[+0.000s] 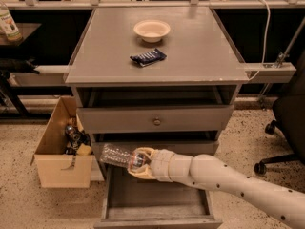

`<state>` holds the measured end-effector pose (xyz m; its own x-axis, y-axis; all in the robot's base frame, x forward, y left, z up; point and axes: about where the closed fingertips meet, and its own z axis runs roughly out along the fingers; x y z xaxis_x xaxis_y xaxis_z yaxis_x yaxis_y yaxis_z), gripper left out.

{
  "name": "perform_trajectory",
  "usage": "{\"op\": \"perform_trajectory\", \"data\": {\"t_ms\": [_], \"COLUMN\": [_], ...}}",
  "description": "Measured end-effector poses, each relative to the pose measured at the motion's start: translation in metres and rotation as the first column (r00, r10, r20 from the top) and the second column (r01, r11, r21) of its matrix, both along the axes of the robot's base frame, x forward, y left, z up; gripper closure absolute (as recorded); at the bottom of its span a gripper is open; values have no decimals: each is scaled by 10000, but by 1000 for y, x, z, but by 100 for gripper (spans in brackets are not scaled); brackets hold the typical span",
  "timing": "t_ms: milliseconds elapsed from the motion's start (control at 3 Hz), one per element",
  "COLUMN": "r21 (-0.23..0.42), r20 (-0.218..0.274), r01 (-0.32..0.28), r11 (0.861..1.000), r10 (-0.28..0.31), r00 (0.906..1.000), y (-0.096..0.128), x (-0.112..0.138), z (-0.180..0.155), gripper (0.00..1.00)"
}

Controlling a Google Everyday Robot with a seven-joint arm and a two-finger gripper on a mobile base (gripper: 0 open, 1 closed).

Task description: Pick water bottle from bottom drawer and place on counter

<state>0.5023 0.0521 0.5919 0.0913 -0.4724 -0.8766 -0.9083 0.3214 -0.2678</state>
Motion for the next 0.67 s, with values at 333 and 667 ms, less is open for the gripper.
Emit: {"op": "perform_trajectory", "data": {"t_ms": [333, 667], "r21": [0, -4], "r20": [0, -97], "r01": [0, -226], "r11": [10000, 9997], "r10": [0, 226], "r00": [10000, 9997], "y": [0, -1], "x": [0, 5], "z": [0, 25], "gripper": [100, 100]}}
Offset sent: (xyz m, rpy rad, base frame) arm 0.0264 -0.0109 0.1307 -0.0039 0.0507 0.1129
